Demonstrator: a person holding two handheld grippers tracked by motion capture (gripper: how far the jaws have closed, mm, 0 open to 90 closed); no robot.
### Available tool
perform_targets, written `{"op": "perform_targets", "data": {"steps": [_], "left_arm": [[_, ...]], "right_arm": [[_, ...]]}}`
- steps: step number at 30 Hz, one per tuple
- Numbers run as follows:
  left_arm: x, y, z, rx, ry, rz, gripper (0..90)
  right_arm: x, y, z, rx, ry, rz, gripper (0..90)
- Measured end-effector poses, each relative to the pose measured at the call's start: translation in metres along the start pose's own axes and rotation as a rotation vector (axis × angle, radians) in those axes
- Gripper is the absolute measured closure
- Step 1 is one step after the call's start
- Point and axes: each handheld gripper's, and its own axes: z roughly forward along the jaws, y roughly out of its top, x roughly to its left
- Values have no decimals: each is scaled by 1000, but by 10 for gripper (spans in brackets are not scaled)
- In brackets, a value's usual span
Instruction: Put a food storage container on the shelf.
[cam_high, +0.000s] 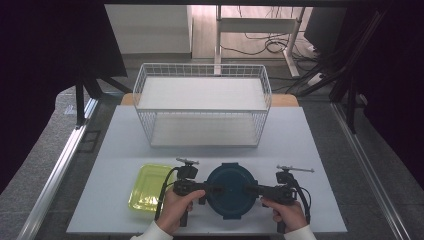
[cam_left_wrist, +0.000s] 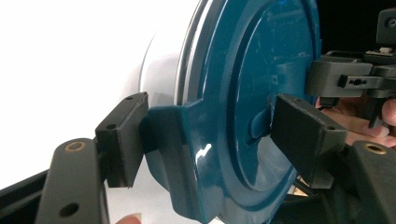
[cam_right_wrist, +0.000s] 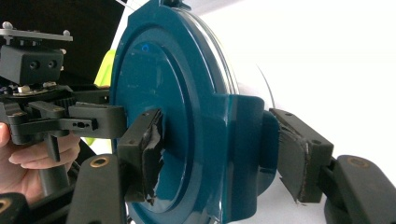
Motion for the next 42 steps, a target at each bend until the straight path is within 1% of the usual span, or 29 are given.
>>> {"op": "perform_targets", "data": {"steps": [3, 7, 14, 15, 16, 18, 19, 20, 23, 30, 31, 32, 33, 34, 37, 42], "left_arm": [[-1, 1, -3, -5, 5, 14, 309], [-4, 2, -5, -19, 3, 15, 309], [-11, 7, -14, -27, 10, 38, 309], [-12, 9, -16, -30, 12, 40, 310], [-13, 10, -18, -33, 12, 43, 310], [-16, 12, -23, -39, 14, 46, 311], [-18, 13, -26, -45, 16, 47, 311], [-19, 14, -29, -50, 18, 52, 311], [-22, 18, -37, -59, 28, 64, 312], [-27, 27, -52, -82, 33, 74, 313], [-28, 29, -54, -81, 37, 77, 313], [-29, 31, -56, -82, 40, 80, 314], [-30, 33, -60, -92, 45, 87, 315], [-30, 33, -60, -92, 45, 87, 315], [-32, 37, -68, -103, 52, 91, 316], [-29, 41, -84, -127, 61, 85, 319]], "right_arm": [[2, 0, -1, -11, -1, -18, 381], [5, 2, -3, -18, -1, -25, 382], [13, 7, -7, -29, 3, -35, 381], [17, 10, -9, -35, 4, -43, 381], [17, 10, -9, -35, 4, -43, 381], [21, 13, -11, -41, 5, -56, 381], [26, 16, -12, -45, 8, -66, 381], [26, 16, -12, -45, 8, -66, 381], [33, 21, -12, -52, 20, -77, 381], [49, 36, -14, -59, 29, -104, 381], [49, 36, -14, -59, 29, -104, 381], [52, 40, -14, -59, 34, -106, 381], [53, 41, -14, -61, 37, -107, 381], [55, 43, -13, -62, 40, -108, 381], [58, 47, -12, -63, 48, -112, 381], [70, 57, -6, -64, 63, -121, 382]]}}
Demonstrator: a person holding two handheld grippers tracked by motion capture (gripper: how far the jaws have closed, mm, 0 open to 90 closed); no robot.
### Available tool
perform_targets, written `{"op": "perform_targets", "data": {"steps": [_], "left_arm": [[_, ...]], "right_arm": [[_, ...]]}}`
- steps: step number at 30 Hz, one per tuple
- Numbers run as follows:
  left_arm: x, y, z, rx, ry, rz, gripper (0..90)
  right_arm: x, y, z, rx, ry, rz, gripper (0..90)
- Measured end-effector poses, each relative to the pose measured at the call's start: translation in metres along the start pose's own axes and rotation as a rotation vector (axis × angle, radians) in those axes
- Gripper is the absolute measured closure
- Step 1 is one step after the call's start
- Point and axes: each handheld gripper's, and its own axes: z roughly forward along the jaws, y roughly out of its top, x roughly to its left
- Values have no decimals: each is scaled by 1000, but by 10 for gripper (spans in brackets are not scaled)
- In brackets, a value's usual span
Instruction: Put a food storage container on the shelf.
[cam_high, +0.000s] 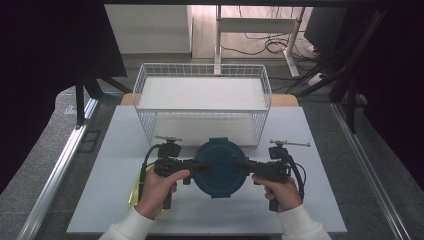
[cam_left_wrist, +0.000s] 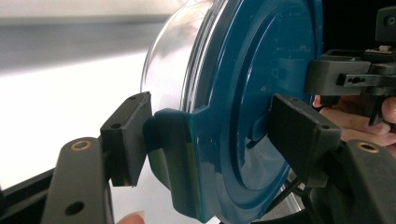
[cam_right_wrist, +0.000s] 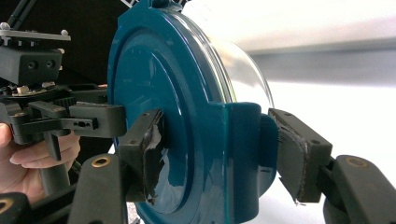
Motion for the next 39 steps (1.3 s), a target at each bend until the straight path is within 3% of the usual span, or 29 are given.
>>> {"op": "perform_targets", "data": {"steps": [13, 30, 39], "left_arm": [[11, 22, -27, -48, -1, -15, 322], [3, 52, -34, -53, -1, 33, 326], [4, 58, -37, -49, -5, 33, 327]], "right_arm": [[26, 38, 18, 14, 4, -51, 382], [33, 61, 11, -20, 8, -50, 382], [35, 66, 11, -28, 7, -55, 382]]}}
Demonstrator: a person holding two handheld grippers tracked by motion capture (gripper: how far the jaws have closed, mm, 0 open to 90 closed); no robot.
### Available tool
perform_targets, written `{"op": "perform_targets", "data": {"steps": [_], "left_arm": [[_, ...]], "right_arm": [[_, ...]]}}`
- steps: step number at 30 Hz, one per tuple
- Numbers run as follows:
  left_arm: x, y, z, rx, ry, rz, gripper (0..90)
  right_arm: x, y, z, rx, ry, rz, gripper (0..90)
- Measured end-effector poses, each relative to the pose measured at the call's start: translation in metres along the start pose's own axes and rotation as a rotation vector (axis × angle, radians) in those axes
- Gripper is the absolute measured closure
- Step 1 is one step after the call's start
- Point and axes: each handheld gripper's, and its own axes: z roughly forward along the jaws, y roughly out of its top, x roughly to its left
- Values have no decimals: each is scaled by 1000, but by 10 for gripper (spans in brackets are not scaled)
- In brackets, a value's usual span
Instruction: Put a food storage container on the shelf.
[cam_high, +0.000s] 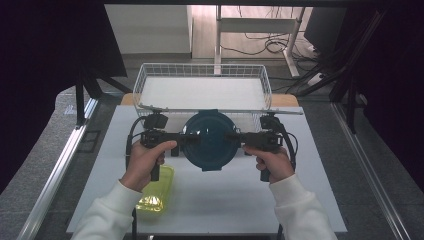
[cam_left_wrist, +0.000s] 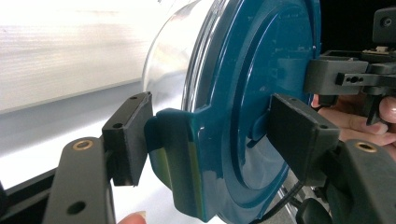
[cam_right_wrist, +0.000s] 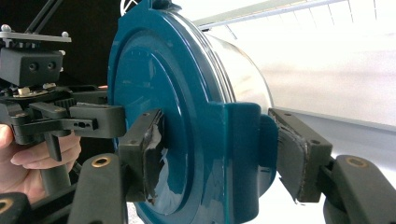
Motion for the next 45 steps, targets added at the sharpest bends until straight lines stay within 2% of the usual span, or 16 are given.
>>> {"op": "perform_targets", "data": {"steps": [12, 25, 45], "left_arm": [[13, 16, -7, -11, -10, -25, 328], [8, 49, -20, -14, -11, -6, 330], [12, 98, -28, 1, -26, 3, 335]], "right_arm": [[6, 18, 13, 7, -8, 0, 383], [19, 49, 12, -15, -7, -19, 383], [25, 90, 14, -40, -6, -16, 390]]}}
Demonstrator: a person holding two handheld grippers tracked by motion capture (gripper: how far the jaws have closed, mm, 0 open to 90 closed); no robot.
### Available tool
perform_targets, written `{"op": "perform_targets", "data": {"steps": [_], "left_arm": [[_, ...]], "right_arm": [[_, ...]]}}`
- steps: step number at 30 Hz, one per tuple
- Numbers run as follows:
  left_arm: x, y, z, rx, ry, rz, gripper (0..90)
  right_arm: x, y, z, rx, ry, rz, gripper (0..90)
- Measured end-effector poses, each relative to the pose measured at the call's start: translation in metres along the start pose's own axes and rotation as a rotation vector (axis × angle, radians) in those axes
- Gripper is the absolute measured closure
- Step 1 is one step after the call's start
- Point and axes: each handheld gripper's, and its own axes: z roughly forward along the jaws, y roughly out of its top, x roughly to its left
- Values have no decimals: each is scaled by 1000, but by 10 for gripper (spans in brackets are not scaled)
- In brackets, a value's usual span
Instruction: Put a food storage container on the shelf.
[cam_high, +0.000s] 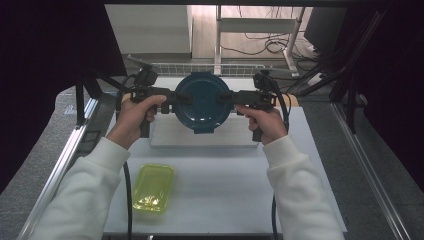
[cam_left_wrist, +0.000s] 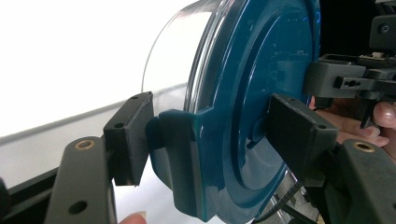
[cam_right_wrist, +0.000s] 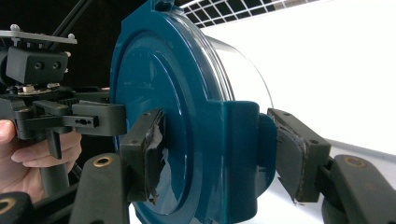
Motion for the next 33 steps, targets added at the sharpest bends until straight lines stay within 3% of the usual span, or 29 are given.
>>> {"op": "perform_targets", "data": {"steps": [20, 33], "left_arm": [[7, 42, 4, 11, -2, -9, 337], [23, 55, 25, 39, 7, -27, 337]], "right_arm": [[-7, 41, 8, 1, 0, 6, 390], [-32, 53, 20, 20, 2, 53, 388]]}}
